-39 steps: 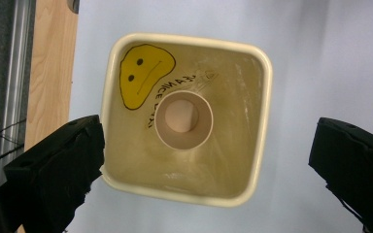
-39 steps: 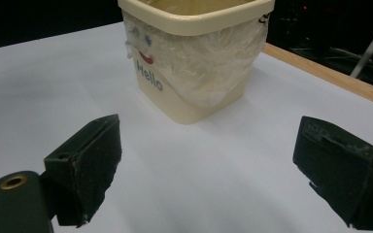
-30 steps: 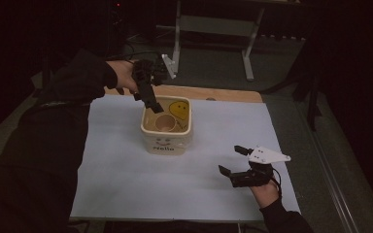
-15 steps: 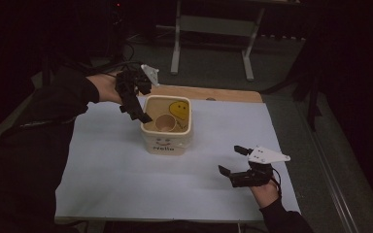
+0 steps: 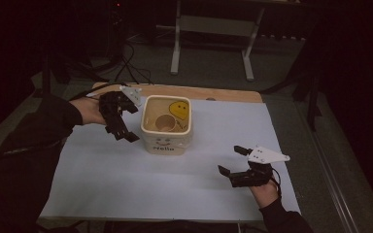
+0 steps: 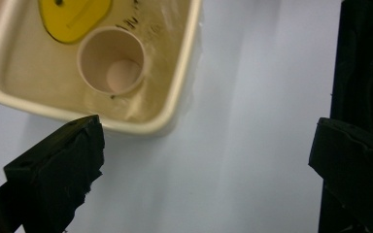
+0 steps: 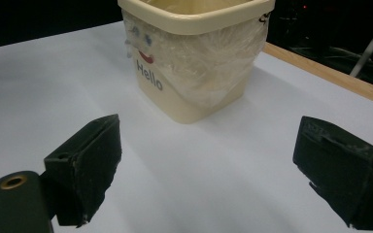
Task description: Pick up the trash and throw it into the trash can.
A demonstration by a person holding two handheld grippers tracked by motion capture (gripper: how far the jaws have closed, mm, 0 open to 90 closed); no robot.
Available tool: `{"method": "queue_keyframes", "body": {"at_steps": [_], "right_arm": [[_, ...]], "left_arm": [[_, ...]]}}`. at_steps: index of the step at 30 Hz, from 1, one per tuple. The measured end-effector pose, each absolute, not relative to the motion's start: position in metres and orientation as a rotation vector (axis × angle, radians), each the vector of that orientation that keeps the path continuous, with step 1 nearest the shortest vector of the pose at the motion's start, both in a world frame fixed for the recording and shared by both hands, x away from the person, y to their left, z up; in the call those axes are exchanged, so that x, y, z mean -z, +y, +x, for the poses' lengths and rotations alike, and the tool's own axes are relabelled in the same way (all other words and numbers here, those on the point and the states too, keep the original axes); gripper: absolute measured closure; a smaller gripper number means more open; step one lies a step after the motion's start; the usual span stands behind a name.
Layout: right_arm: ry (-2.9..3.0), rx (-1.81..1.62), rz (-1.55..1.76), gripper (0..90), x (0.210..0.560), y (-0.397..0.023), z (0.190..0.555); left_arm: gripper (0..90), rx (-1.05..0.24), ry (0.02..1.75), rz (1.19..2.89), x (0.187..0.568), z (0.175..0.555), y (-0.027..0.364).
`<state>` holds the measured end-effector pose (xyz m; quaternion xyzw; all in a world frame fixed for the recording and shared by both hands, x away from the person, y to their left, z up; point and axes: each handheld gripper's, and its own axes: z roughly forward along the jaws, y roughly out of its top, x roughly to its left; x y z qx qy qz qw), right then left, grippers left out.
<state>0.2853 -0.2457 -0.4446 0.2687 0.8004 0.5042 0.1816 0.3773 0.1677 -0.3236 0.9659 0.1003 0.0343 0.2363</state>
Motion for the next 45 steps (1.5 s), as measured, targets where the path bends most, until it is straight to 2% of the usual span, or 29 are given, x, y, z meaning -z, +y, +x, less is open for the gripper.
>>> {"method": "queue_keyframes", "body": {"at_steps": [20, 28, 35, 45], "right_arm": [[2.259, -1.416, 0.757, 10.1, 0.445, -0.244, 0.286], [2.263, -1.411, 0.756, 10.1, 0.445, -0.244, 0.285], [2.263, -1.411, 0.754, 10.1, 0.445, -0.244, 0.285], [2.266, -1.406, 0.755, 10.1, 0.446, -0.244, 0.285]], "left_arm": [[0.5, -0.052, 0.339, 2.523, 0.39, 0.333, 0.191], [0.5, -0.069, 0.396, 2.452, 0.417, 0.316, 0.195], [0.5, -0.023, 0.472, 2.381, 0.441, 0.305, 0.199], [0.5, -0.06, 0.563, 2.31, 0.469, 0.288, 0.198]]}}
